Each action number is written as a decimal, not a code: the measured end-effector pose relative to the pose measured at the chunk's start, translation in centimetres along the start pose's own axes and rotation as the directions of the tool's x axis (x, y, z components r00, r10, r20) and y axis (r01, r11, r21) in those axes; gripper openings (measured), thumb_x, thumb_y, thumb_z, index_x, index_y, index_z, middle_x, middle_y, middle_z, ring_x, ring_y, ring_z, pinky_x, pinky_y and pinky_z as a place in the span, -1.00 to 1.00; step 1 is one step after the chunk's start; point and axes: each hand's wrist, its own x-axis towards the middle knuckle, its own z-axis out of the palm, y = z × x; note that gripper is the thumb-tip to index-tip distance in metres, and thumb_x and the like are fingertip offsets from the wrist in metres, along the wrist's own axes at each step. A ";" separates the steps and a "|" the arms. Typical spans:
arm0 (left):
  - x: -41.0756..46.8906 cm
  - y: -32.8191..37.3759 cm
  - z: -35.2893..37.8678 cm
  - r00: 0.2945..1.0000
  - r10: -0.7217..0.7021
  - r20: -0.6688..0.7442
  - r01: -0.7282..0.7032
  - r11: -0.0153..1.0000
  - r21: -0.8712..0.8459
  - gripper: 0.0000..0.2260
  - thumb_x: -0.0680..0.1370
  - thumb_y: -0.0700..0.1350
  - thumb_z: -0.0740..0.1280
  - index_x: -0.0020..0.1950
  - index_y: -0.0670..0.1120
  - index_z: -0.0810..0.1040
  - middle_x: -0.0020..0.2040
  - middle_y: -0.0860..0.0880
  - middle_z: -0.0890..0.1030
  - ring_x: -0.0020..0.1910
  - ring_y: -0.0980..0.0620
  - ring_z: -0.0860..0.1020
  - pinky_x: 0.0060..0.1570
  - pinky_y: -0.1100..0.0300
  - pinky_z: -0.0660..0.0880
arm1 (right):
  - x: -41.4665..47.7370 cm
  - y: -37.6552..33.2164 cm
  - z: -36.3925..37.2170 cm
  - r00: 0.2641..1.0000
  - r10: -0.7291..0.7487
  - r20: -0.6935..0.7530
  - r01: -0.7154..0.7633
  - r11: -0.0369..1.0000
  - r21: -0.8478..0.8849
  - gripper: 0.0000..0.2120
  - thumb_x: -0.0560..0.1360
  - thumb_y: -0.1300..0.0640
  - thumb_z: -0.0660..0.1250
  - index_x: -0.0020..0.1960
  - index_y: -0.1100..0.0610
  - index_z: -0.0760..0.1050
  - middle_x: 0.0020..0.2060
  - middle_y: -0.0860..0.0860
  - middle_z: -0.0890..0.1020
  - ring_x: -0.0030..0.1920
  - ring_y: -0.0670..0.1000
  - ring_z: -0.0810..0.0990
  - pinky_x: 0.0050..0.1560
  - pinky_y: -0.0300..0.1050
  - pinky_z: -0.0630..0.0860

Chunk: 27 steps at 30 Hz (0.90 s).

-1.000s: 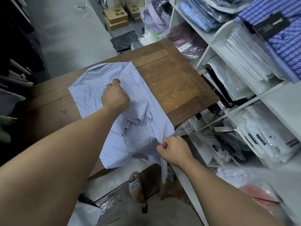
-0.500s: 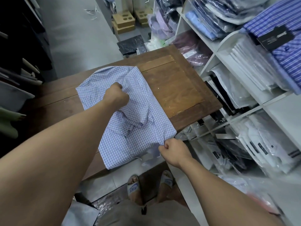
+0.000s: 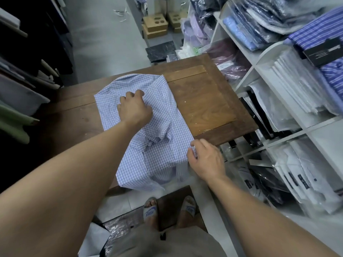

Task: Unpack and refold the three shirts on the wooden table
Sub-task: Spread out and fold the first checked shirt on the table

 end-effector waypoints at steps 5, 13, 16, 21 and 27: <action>-3.6 -3.1 -0.1 0.973 -0.076 -0.218 0.043 0.987 -0.152 -0.62 0.60 -0.05 0.25 0.42 -0.06 0.44 0.35 -0.16 0.48 0.33 -0.20 0.39 0.32 -0.10 0.31 | 2.5 -0.2 1.1 0.977 -0.213 -0.011 0.212 0.975 -0.063 -0.81 0.49 0.10 0.36 0.07 0.15 0.59 -0.12 0.04 0.59 -0.08 0.10 0.51 -0.05 0.05 0.49; -12.6 -8.8 0.4 0.967 -0.211 -0.144 0.175 0.958 -0.229 -0.83 0.60 0.09 0.31 0.07 0.02 0.55 -0.15 0.11 0.61 -0.20 0.08 0.57 -0.28 0.17 0.48 | 6.7 -4.5 1.6 0.930 -0.366 0.042 0.365 0.930 0.039 -0.84 0.50 0.13 0.35 0.03 0.17 0.58 -0.11 0.10 0.58 -0.04 0.20 0.53 -0.03 0.11 0.49; -14.5 -9.7 1.3 0.961 -0.274 -0.041 0.258 0.940 -0.221 -0.82 0.58 0.12 0.33 0.05 0.05 0.58 -0.16 0.10 0.63 -0.16 0.03 0.61 -0.16 0.07 0.60 | 7.8 -5.9 1.6 0.909 -0.384 0.161 0.382 0.923 0.044 -0.77 0.57 0.10 0.30 0.17 0.17 0.56 0.04 0.14 0.56 0.08 0.21 0.50 0.04 0.13 0.48; -15.5 -9.5 1.4 0.945 -0.308 0.115 0.328 0.906 -0.267 -0.72 0.63 0.09 0.29 0.27 -0.02 0.56 0.11 -0.01 0.66 0.04 0.00 0.61 0.04 0.01 0.62 | 8.7 -6.5 1.9 0.866 -0.347 0.361 0.371 0.929 0.002 -0.67 0.62 0.03 0.22 0.35 0.09 0.45 0.24 0.13 0.44 0.24 0.18 0.40 0.22 0.12 0.42; -13.0 -8.1 1.4 0.860 -0.489 0.147 0.500 0.749 -0.435 -0.69 0.62 0.04 0.33 0.30 -0.09 0.53 0.01 -0.06 0.67 -0.09 -0.04 0.66 0.03 -0.04 0.65 | 9.1 -6.2 1.6 0.822 -0.372 0.432 0.420 0.907 -0.017 -0.58 0.60 -0.14 0.20 0.35 0.06 0.45 0.27 0.12 0.45 0.27 0.18 0.37 0.29 0.09 0.35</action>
